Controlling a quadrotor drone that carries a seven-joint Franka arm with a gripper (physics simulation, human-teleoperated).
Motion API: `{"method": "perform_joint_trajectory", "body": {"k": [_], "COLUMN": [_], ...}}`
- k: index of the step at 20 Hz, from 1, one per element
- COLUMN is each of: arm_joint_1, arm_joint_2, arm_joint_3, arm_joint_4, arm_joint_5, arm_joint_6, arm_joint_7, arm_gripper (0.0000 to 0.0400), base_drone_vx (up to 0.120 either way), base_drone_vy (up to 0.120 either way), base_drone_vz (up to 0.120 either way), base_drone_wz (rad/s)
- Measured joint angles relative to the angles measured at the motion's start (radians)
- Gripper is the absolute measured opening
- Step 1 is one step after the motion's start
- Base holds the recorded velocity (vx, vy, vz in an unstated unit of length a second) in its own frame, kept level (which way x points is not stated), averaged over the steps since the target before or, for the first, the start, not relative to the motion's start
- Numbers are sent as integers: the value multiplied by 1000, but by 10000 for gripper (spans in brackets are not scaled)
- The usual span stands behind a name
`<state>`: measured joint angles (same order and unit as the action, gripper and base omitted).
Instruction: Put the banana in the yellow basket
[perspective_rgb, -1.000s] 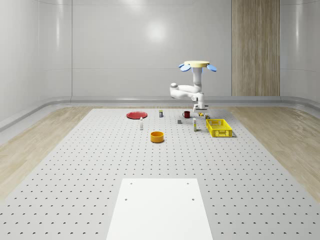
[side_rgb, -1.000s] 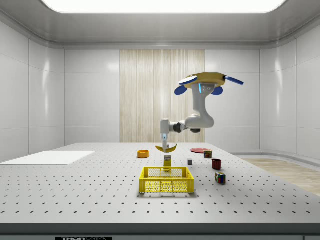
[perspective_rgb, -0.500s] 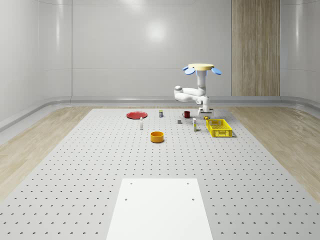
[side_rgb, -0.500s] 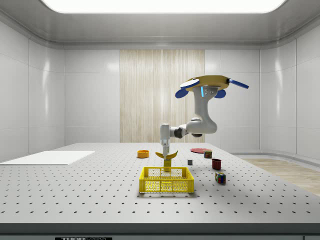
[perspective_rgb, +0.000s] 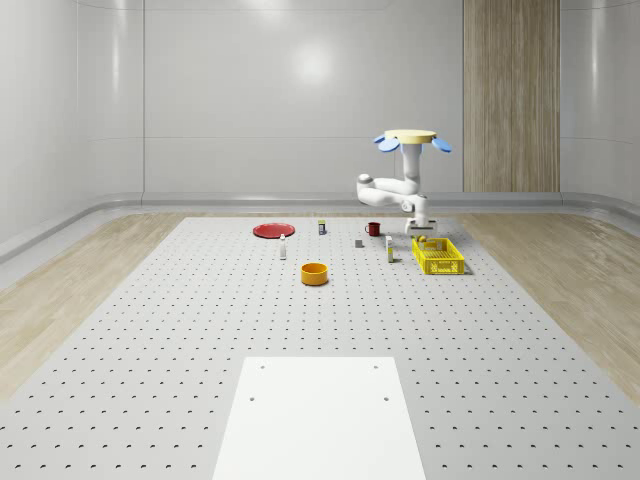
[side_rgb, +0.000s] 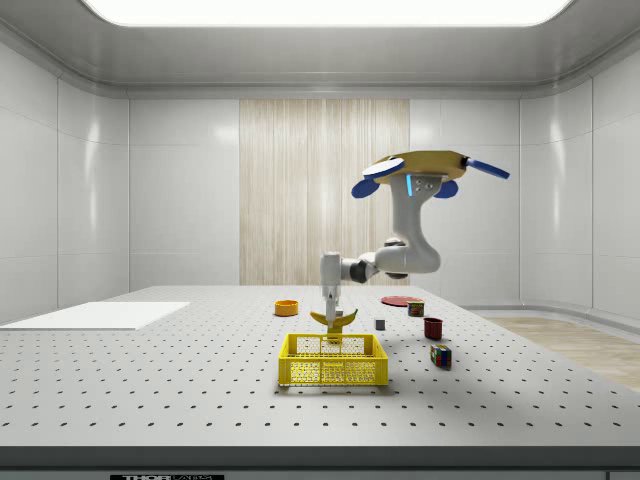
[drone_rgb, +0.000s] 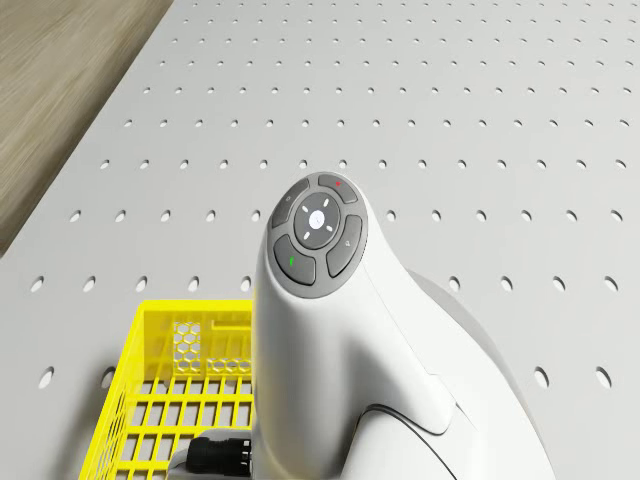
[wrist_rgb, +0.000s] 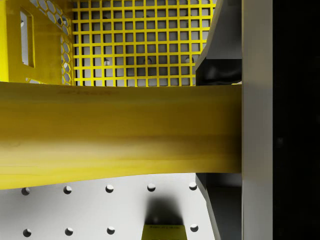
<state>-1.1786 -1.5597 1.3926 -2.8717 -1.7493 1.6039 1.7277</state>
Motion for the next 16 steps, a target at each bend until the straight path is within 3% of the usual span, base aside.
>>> {"method": "perform_joint_trajectory", "body": {"k": [3, 13, 16], "arm_joint_1": [0, -1, -1], "arm_joint_2": [-1, -5, -6], "arm_joint_3": [0, 1, 1], "arm_joint_4": [0, 0, 0], "arm_joint_5": [1, 2, 2], "arm_joint_6": [1, 5, 6], "arm_joint_7": [0, 1, 1], "arm_gripper": [193, 193, 193], "base_drone_vx": [0, 0, 0], "base_drone_vy": [120, 120, 120], "base_drone_vz": [-27, -100, 0], "base_drone_wz": [0, 0, 0]}}
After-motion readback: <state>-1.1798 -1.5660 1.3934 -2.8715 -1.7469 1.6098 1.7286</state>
